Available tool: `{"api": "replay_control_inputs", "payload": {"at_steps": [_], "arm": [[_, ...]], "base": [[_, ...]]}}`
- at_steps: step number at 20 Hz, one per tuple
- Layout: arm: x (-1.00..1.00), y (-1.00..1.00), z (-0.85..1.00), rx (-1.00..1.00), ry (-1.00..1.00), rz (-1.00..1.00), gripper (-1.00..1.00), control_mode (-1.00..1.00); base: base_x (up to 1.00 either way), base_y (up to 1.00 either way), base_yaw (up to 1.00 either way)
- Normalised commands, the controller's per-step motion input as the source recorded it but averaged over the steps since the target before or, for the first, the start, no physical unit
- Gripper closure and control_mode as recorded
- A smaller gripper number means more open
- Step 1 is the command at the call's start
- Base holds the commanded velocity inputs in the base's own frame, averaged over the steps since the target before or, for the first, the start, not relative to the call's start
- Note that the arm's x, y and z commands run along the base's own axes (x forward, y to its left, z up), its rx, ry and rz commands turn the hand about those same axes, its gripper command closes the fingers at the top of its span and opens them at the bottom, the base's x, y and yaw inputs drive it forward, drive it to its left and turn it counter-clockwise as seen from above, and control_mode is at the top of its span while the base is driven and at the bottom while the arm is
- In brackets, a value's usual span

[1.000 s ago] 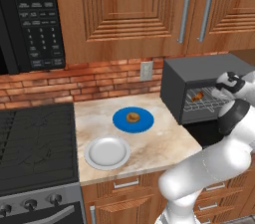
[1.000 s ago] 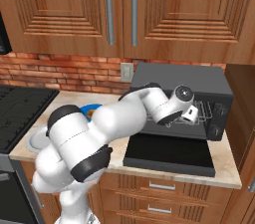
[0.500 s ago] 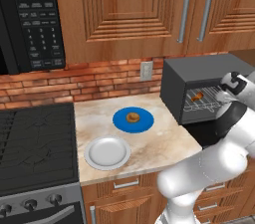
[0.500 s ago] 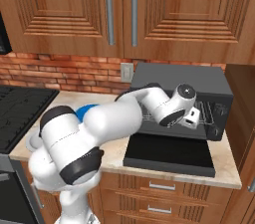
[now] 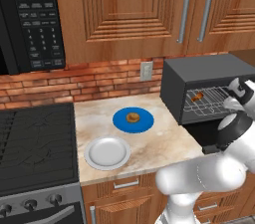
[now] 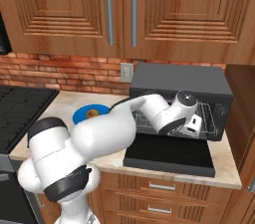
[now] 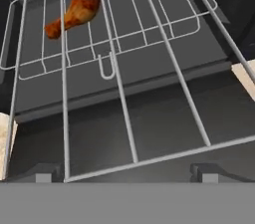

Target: Open the toaster oven door. Place the bread on the top rack in the toaster oven and place the chicken drumstick on the bottom rack.

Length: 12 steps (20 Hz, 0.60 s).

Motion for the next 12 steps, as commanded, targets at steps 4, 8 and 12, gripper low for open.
{"api": "replay_control_inputs", "payload": {"at_steps": [4,8,12], "arm": [[-0.83,0.0,-0.63,-0.07,0.0,0.03,-1.0,-1.0],[-0.77,0.0,-0.6,-0.04,0.08,0.03,-1.0,-1.0],[-0.63,0.0,-0.41,-0.02,0.09,0.01,-1.0,-1.0]], "base": [[0.0,0.0,0.0],[0.0,0.0,0.0],[0.0,0.0,0.0]]}}
